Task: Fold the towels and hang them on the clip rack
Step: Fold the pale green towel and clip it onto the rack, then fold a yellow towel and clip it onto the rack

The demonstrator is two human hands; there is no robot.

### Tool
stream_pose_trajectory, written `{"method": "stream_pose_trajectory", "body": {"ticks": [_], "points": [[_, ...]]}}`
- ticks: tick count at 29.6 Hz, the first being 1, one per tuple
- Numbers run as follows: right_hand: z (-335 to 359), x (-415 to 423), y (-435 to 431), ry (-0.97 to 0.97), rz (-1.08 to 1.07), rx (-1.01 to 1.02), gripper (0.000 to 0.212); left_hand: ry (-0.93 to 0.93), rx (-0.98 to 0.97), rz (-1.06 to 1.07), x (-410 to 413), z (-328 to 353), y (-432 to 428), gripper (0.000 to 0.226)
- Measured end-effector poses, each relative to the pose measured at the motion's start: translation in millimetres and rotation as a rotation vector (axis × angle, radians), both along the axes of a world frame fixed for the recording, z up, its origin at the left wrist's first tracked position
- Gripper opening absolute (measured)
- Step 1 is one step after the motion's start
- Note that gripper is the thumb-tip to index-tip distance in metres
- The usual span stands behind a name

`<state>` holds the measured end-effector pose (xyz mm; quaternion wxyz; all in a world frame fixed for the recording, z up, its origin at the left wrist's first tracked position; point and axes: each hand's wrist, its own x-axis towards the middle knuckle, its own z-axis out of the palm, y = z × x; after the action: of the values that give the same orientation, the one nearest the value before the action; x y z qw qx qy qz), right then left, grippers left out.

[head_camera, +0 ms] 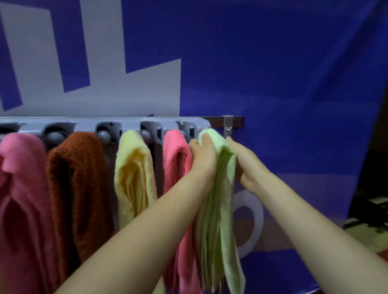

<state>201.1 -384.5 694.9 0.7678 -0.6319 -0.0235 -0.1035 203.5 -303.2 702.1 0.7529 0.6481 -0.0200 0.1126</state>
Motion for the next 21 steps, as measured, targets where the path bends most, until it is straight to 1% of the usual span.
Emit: {"method": "stream_pose_trajectory", "body": {"ticks": [2,3,4,5,7,8,10,13,14,15,17,18,21], "points": [[-15.1,-24.2,-0.1,-0.104,-0.080,-0.007,0.028,-0.027,-0.007,-0.070,-5.8,-14.6,-0.5,0.068],[-25.9,-41.2,3.4,-0.128,-0.116,-0.009,0.027,-0.008,-0.016,-0.108,-7.1,-27.2,-0.4,0.080],[-26.4,-46.2,3.2,-0.152,-0.138,0.013,0.025,-0.010,-0.009,-0.138,-5.8,-32.2,-2.0,0.085],[-32.1,-64.6,6.0,-0.161,-0.158,0.042,0.020,-0.003,0.006,-0.164,-16.4,-43.0,1.7,0.083],[-42.9,-94.7,12.3,-0.158,-0.195,0.022,0.014,0.004,0.019,-0.216,-59.0,-52.5,15.9,0.061],[-49.9,-108.7,15.2,-0.170,-0.185,0.019,0.015,-0.021,0.002,-0.223,-80.8,-56.5,24.1,0.047],[-79.5,-140.5,27.6,-0.114,-0.105,0.018,0.019,0.054,0.030,-0.182,-114.9,-84.9,40.9,0.028],[-120.6,-180.1,46.4,0.000,-0.037,-0.007,0.020,0.172,0.027,-0.200,-158.2,-124.0,69.6,0.032],[-127.2,-182.4,47.4,0.018,-0.021,0.003,0.021,0.185,0.048,-0.211,-161.3,-126.8,74.9,0.031],[-150.6,-204.2,57.8,0.092,0.013,-0.007,0.021,0.246,0.055,-0.203,-182.8,-149.9,90.5,0.028],[-173.1,-216.7,66.2,0.143,0.065,-0.010,0.021,0.280,0.063,-0.217,-195.3,-169.3,103.8,0.025],[-203.1,-239.7,80.4,0.231,0.105,-0.017,0.021,0.357,0.046,-0.191,-216.6,-197.8,119.3,0.025],[-250.1,-264.7,97.0,0.378,0.181,-0.038,0.021,0.480,0.030,-0.191,-238.5,-241.3,140.2,0.029]]}}
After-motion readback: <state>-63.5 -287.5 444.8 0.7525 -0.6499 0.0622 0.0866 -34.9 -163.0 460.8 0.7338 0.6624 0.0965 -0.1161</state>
